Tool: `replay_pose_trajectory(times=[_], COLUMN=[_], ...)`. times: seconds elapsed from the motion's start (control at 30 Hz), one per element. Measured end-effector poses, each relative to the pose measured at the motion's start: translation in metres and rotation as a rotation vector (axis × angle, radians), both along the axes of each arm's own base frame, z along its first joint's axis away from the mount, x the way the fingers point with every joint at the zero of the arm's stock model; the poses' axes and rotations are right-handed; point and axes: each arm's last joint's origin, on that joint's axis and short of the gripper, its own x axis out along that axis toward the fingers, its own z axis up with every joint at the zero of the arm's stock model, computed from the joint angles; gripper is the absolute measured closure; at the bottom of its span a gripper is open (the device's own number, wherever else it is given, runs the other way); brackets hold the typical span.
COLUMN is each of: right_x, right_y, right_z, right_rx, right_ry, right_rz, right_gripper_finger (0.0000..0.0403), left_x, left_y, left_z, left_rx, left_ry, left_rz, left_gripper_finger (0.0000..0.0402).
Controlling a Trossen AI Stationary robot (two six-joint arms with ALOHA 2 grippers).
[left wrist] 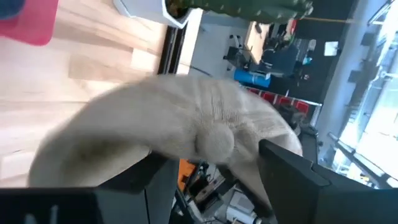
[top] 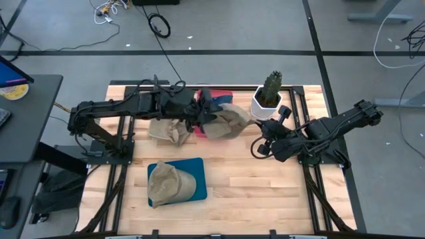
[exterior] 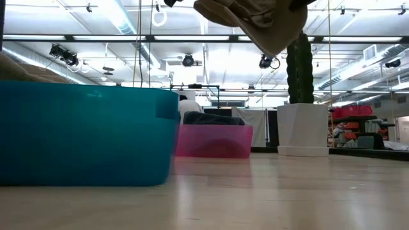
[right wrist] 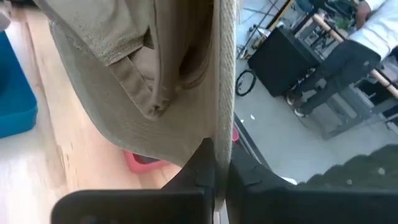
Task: Pick & Place hat
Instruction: Put the bottom right brown cap into the blue bin
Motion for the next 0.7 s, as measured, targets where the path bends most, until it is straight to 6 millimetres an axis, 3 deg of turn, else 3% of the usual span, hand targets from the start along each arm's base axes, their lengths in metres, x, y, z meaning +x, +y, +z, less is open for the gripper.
replay_pose_trajectory(times=[0.33, 0.7], right_x=[0.002, 0.002], right_y=[0.001, 0.001], right_z=[0.001, 0.001], right_rx=[-0.015, -0.031], right_ry=[-0.003, 0.009], right_rz=[0.013, 0.021], right_gripper_finger=[0.0394, 0.0394], left_x=[0.000, -0.001], left_y=[0.005, 0.006], left_z=[0.014, 0.011], left_rx=[0.040, 0.057], left_ry=[-0.126, -0.091], left_rz=[0.099, 0.127], left_gripper_finger=[0.0186, 0.0186])
